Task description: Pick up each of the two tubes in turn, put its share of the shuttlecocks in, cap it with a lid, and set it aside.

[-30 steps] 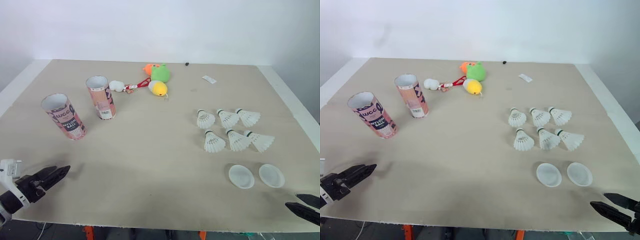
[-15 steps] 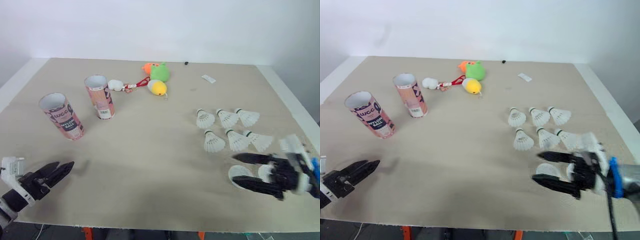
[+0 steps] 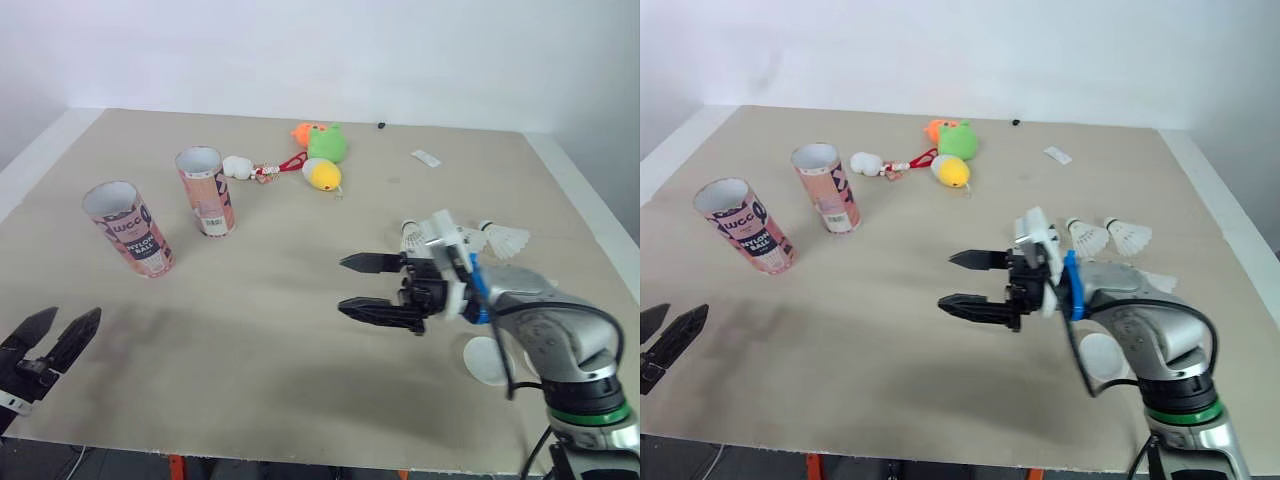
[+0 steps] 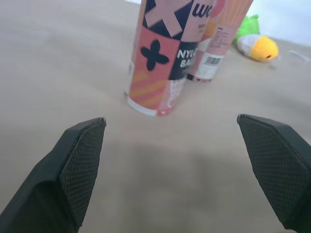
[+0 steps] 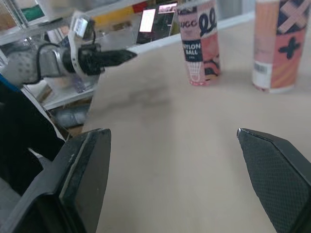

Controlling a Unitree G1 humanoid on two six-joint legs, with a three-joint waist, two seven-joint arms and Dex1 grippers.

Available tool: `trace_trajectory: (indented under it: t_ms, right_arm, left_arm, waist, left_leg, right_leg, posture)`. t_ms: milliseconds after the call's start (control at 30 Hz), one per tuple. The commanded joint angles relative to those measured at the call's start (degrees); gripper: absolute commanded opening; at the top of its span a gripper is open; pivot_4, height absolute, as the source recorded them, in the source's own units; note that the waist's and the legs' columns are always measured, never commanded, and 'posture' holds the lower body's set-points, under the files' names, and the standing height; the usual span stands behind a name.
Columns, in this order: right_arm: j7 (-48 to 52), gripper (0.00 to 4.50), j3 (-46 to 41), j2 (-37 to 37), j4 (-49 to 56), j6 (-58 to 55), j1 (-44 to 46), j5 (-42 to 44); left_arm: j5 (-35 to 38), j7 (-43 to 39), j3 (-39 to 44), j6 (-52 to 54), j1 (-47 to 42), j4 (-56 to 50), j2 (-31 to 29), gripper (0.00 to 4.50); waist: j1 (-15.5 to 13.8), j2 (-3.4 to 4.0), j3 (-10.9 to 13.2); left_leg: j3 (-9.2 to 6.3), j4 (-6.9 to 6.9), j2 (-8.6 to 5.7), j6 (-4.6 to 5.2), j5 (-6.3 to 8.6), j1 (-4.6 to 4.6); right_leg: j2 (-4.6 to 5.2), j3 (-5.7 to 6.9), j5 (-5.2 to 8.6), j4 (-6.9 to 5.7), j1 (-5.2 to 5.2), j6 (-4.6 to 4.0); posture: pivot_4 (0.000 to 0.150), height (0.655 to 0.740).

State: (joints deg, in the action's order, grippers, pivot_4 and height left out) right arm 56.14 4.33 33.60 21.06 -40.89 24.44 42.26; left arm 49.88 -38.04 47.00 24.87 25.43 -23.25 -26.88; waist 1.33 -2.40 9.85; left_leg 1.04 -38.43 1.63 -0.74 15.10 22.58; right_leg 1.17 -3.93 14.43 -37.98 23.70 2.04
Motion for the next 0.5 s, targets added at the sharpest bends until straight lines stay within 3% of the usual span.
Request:
trace_trajectory:
  t_ms: [33, 267, 500]
  right_arm:
    - [-3.8, 4.43, 2.5, -2.9, 0.3, 3.9, 0.9, -5.0]
    - [-11.7, 4.43, 3.4, -8.5, 2.0, 6.9, -0.4, -9.9]
    - [-15.7, 4.43, 1.7, -8.3, 6.5, 7.4, -4.8, -11.0]
  left_arm:
    - [-3.9, 1.4, -2.3, -2.6, -1.5, 1.9, -0.2, 4.5]
    - [-14.8, 4.7, -12.3, -6.1, -14.1, 13.4, -2.8, 4.5]
    - [-22.7, 3.0, -21.4, -8.3, -26.4, 26.0, -6.0, 4.5]
  waist:
    - [0.0, -0.01, 0.0]
    - [0.0, -0.07, -0.1]
    - [0.0, -0.14, -0.1]
  left_leg:
    - [0.0, -0.01, 0.0, 0.0, 0.0, 0.0]
    - [-0.21, -0.09, -0.01, 0.05, -0.1, -0.1]
    - [-0.26, -0.06, 0.02, 0.03, -0.12, -0.07]
  right_leg:
    - [0.0, 0.01, 0.0, 0.0, 0.0, 0.0]
    - [-0.09, 0.21, -0.07, -0.09, -0.16, -0.1]
    - [-0.02, 0.34, -0.14, -0.11, -0.12, -0.17]
  posture:
    - [0.15, 0.7323]
    - [0.15, 0.7323]
    - [0.15, 0.7323]
